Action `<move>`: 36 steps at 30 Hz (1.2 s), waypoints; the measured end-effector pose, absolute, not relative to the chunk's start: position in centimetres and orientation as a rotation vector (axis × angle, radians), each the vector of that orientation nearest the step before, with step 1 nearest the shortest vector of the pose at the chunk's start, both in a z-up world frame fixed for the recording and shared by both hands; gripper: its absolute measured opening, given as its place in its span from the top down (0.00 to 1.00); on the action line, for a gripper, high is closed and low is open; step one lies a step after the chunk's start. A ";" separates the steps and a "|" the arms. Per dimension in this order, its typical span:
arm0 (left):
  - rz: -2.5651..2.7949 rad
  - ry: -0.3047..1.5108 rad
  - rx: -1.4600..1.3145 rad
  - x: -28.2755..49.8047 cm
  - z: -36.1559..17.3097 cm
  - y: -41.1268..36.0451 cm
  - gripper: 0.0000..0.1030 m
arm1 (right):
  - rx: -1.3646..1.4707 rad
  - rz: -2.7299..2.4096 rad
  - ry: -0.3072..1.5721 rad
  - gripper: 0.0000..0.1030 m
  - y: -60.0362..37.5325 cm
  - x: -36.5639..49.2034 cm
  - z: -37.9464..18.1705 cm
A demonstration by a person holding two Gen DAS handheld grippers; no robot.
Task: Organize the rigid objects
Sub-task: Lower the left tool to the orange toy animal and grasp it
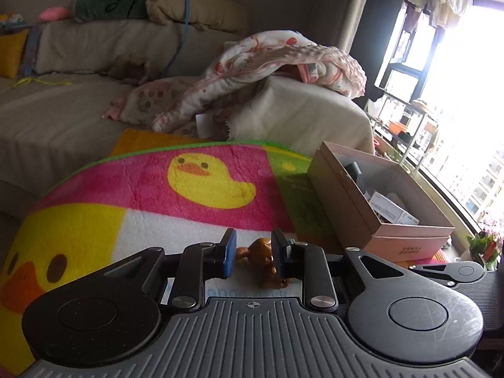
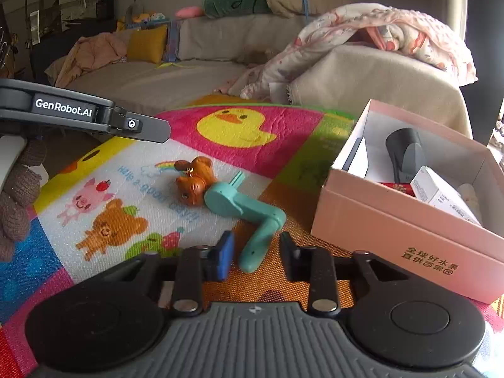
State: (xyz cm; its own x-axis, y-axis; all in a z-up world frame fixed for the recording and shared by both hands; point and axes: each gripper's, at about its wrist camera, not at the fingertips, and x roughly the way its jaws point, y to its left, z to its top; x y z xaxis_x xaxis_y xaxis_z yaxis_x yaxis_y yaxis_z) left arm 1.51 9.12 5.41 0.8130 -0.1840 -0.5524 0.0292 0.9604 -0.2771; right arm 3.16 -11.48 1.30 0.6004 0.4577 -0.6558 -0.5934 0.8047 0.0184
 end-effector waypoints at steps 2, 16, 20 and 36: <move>-0.114 0.628 -0.283 1.7 4.8 9.2 0.74 | -0.223 0.619 0.702 0.82 -11.8 2.8 1.2; -0.107 0.679 -0.323 3.0 3.8 7.9 0.74 | -0.344 0.437 0.638 0.80 -21.5 -2.5 0.9; -0.112 0.704 -0.259 3.9 3.5 6.3 0.74 | -0.219 0.436 0.659 0.38 -23.2 -2.6 0.9; -0.255 0.754 -0.094 4.6 1.6 1.9 0.71 | -0.174 0.434 0.694 0.29 -23.2 -2.1 0.5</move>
State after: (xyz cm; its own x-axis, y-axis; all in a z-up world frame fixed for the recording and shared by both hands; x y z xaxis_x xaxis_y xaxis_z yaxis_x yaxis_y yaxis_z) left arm 4.56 1.94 1.56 0.6996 -0.2623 -0.6647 0.1948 0.9650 -0.1757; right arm -2.13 -23.16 0.50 0.6838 0.3283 -0.6517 -0.4420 0.8970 -0.0119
